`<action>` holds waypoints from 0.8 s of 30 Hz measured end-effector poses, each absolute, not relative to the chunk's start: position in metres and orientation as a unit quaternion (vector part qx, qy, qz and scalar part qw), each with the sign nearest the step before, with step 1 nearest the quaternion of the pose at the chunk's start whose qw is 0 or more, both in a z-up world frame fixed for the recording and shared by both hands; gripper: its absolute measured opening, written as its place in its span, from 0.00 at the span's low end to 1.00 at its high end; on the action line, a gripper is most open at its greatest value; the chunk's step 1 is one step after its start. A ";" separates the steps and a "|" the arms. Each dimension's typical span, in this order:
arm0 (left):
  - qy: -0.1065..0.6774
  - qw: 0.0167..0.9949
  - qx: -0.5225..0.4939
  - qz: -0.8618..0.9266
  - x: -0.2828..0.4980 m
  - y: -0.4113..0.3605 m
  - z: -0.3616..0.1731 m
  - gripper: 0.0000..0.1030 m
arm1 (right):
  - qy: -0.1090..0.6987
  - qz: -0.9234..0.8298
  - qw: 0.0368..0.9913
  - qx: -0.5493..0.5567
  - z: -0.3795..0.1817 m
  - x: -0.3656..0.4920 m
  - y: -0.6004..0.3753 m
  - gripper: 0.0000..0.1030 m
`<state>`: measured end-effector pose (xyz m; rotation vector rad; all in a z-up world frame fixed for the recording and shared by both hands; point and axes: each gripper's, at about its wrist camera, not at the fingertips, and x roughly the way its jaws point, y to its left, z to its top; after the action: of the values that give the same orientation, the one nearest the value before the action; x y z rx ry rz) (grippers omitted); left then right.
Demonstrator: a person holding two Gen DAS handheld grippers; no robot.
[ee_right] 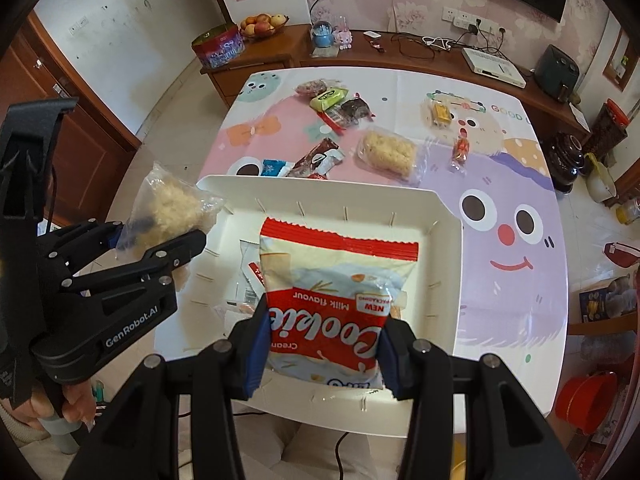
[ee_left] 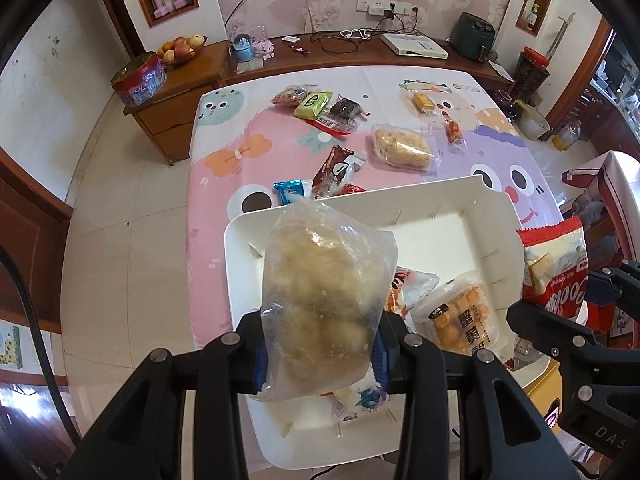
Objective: Organize snacks
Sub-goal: 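Carry the Cookie pack and pastry bag over the tray and release both, then move both open grippers back over the snacks on the table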
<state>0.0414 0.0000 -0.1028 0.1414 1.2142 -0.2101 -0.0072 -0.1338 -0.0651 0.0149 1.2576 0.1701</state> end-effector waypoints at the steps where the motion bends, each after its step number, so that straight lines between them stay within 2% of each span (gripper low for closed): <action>1: 0.570 0.813 0.066 -0.099 0.042 0.000 -0.104 0.37 | 0.588 0.079 0.805 0.006 -0.066 -0.006 -0.133 0.45; 7: 0.578 0.808 0.066 -0.097 0.039 0.005 -0.110 0.40 | 0.593 0.074 0.802 0.001 -0.072 -0.003 -0.127 0.45; 8: 0.577 0.808 0.067 -0.096 0.038 0.006 -0.111 0.48 | 0.594 0.073 0.801 0.001 -0.073 -0.003 -0.126 0.45; 9: 0.575 0.810 0.069 -0.093 0.037 0.007 -0.110 0.62 | 0.596 0.072 0.800 0.001 -0.075 -0.002 -0.125 0.46; 10: 0.572 0.812 0.069 -0.091 0.037 0.008 -0.109 0.69 | 0.599 0.070 0.798 0.001 -0.077 -0.002 -0.124 0.46; 11: 0.570 0.814 0.070 -0.089 0.036 0.009 -0.109 0.80 | 0.602 0.067 0.796 0.001 -0.079 -0.002 -0.124 0.46; 12: 0.566 0.817 0.069 -0.086 0.035 0.010 -0.107 0.84 | 0.606 0.064 0.793 0.003 -0.082 -0.002 -0.124 0.46; 24: 0.579 0.809 0.052 -0.080 0.034 0.019 -0.114 0.85 | 0.634 0.046 0.772 0.016 -0.097 -0.008 -0.126 0.51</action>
<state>0.0338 0.0189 -0.1137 0.1120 1.2383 -0.1717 -0.0077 -0.1259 -0.0972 0.0357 1.3750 0.0997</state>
